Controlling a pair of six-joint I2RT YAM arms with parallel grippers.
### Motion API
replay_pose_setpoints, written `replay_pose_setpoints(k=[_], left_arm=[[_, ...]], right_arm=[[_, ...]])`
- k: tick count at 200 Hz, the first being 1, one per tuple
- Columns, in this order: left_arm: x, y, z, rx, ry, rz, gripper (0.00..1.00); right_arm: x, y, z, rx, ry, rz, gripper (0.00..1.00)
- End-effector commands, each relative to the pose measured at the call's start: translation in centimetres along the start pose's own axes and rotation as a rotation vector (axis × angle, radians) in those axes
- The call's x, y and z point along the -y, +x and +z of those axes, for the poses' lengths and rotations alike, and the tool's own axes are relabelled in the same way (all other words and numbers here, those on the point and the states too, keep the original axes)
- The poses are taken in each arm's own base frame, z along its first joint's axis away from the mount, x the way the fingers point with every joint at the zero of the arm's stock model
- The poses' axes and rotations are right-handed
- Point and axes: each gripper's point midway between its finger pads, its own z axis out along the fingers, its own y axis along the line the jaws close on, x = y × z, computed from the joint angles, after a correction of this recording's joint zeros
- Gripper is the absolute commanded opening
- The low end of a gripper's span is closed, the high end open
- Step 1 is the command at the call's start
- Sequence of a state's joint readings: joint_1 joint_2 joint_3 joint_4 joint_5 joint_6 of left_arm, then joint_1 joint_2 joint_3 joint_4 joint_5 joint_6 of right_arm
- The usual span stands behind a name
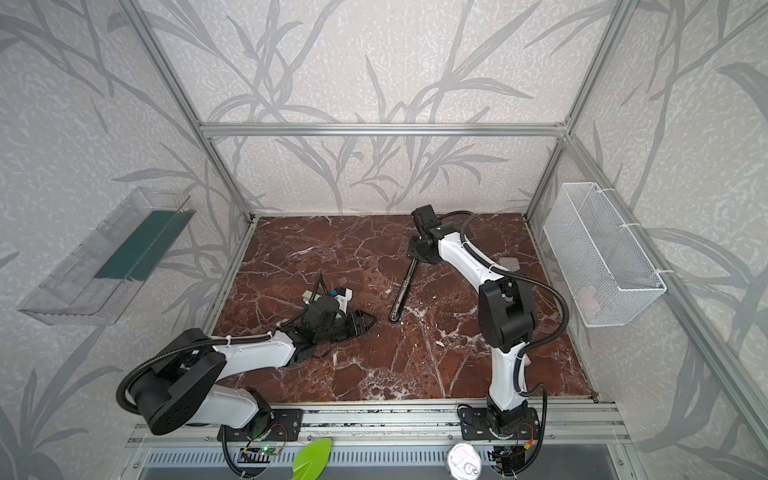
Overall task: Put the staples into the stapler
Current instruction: 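Lower the opened black stapler onto the table and open both grippers, then reach the right gripper to the cream stapler's top while the left arm approaches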
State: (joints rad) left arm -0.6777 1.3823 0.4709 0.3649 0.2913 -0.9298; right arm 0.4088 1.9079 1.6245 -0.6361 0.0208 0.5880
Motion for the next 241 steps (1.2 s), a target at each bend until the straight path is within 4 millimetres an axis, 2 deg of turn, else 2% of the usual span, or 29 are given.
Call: replay_pose_setpoints(k=[1,29,34,39,51,85,115,136,154,156,185,215,241], left_arm=[[-1.5,0.4,-1.8,-0.041,-0.135,0.084,0.62],[-0.8,-0.9,-4.2,-0.024,-0.202,0.168,0.65],[-0.7,-1.2,-4.7,-0.014,-0.210,0.177,0.66],[-0.6,-1.4,-5.1,0.000,-0.218,0.183,0.66],[-0.7,-2.0,-6.2,0.028,-0.246,0.189,0.68],[-2.8,-3.3,-9.8,0.099,-0.408,0.178,0.72],[-6.3,-3.8,-13.5,0.145,-0.591,0.091,0.73],[-8.7,-3.4,-15.9,0.200,-0.679,0.019,0.71],[-10.5,-2.4,-17.5,0.241,-0.712,-0.049,0.59],[-10.6,-2.3,-17.6,0.245,-0.711,-0.054,0.59],[-12.7,-0.3,-18.8,0.253,-0.733,-0.140,0.59],[-13.7,0.7,-19.7,0.272,-0.740,-0.175,0.59],[-14.3,1.1,-19.8,0.289,-0.733,-0.198,0.58]], right_arm=[[0.5,0.4,-2.1,0.037,0.001,-0.054,0.68],[1.0,1.7,-4.1,0.047,-0.019,-0.077,0.71],[1.1,2.1,-4.0,0.038,-0.024,-0.084,0.71],[0.8,2.1,-5.0,0.052,-0.041,-0.094,0.71],[0.3,3.2,-5.5,0.044,-0.060,-0.127,0.71],[-2.7,6.5,-6.7,0.038,-0.214,-0.225,0.66],[-7.2,9.9,-7.0,0.030,-0.338,-0.398,0.65],[-10.4,11.9,-6.3,-0.013,-0.378,-0.512,0.63],[-13.2,12.9,-5.9,-0.031,-0.412,-0.580,0.61],[-13.4,13.2,-5.2,-0.046,-0.406,-0.588,0.61],[-17.0,14.9,-2.7,-0.115,-0.414,-0.654,0.62],[-20.3,16.6,-0.2,-0.168,-0.415,-0.717,0.64],[-21.9,17.9,2.1,-0.215,-0.396,-0.749,0.62]])
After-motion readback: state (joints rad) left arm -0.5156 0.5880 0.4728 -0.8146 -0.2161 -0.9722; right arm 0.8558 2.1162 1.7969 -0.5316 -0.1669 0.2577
